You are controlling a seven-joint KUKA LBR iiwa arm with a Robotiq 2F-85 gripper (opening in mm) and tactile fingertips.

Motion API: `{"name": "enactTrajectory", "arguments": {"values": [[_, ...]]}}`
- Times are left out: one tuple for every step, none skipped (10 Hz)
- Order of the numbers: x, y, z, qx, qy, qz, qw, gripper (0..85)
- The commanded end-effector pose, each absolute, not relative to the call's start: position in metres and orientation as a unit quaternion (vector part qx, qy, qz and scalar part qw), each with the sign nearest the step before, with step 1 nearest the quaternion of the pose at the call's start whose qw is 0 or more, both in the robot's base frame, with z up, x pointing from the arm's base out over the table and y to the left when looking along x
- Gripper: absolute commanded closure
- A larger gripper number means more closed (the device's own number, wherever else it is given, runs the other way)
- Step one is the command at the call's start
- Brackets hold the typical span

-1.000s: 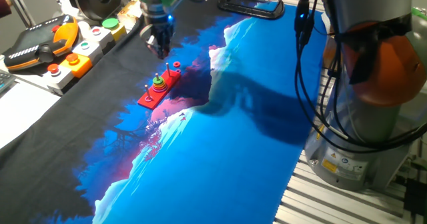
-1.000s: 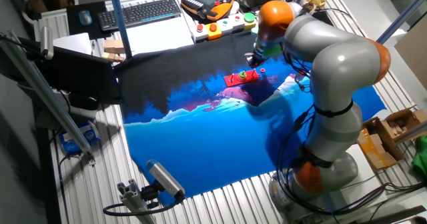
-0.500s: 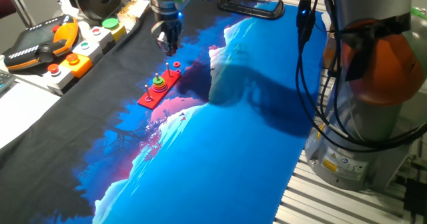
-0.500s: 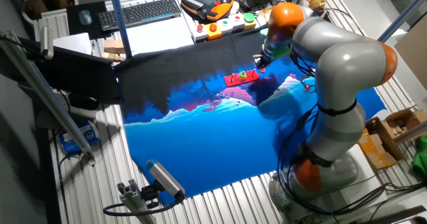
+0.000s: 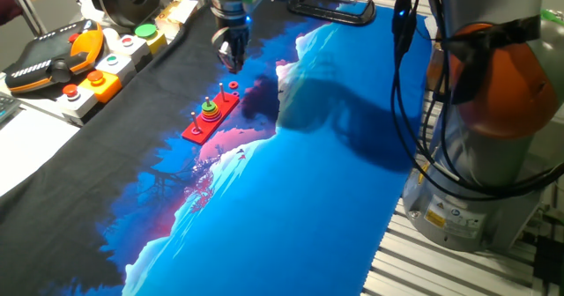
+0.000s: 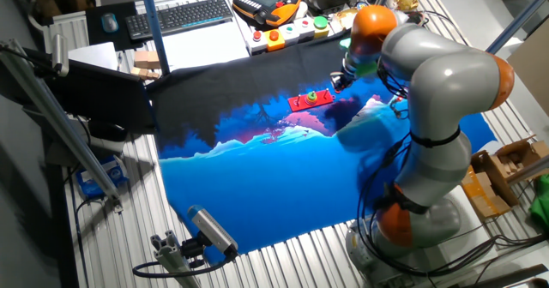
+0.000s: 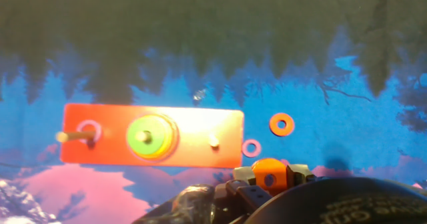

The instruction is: Take out one Hanoi block and throw it aside

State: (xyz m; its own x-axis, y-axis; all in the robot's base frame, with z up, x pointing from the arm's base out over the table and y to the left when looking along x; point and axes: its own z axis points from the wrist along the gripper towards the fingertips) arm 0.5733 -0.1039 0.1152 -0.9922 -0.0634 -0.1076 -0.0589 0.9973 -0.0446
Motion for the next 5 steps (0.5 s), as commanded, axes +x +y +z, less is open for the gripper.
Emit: {"name": "enactTrajectory", "arguments": {"values": [[0.573, -0.107, 0.111, -0.034, 0.998, -0.021, 0.055, 84.3], [0.573, -0.110, 0.105, -0.038, 0.997, -0.021, 0.056, 84.3], [0.573, -0.113, 0.098, -0.040, 0.997, -0.019, 0.058, 84.3], [0.574, -0.116, 0.091, -0.043, 0.997, -0.020, 0.061, 84.3], [0.575, -0.118, 0.084, -0.044, 0.997, -0.017, 0.061, 84.3]]}}
